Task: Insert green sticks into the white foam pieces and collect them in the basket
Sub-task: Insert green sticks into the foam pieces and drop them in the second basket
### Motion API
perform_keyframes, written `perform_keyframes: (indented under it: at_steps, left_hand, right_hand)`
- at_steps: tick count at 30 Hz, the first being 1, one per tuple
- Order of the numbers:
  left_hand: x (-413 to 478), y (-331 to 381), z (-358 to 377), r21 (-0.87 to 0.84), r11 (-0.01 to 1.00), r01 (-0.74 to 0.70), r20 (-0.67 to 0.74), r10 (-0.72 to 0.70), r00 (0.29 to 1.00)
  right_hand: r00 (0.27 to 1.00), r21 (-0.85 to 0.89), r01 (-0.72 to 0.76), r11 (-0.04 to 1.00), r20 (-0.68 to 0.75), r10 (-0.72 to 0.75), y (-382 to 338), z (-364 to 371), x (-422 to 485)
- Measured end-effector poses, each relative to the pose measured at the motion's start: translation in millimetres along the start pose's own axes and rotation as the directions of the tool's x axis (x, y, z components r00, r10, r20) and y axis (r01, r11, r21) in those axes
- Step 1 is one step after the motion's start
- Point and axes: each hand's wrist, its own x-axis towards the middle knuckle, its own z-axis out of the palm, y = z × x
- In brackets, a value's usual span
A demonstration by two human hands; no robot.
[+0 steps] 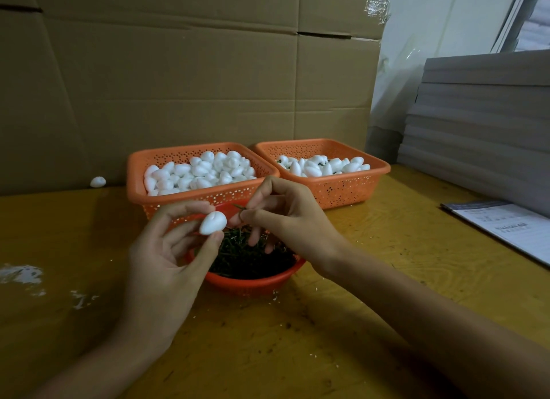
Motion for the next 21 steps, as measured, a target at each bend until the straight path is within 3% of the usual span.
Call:
perform_keyframes:
  at_steps: [11,21]
  left_hand:
    - [2.9,-0.4,-2.9,0.184,0.975,-0.122,0.053,0.114,0.992]
    - [2.4,1.0,-1.4,0.228,0.969,-0.091,0.016,0.090,0.996]
  right_hand:
    - [1.000,-0.027,-0.008,1.000,0.012,0.009,3.3,-1.4,1.7]
    - [1.000,-0.046,-0.019,0.999,0.017,0.019,1.8,-1.7,0.6]
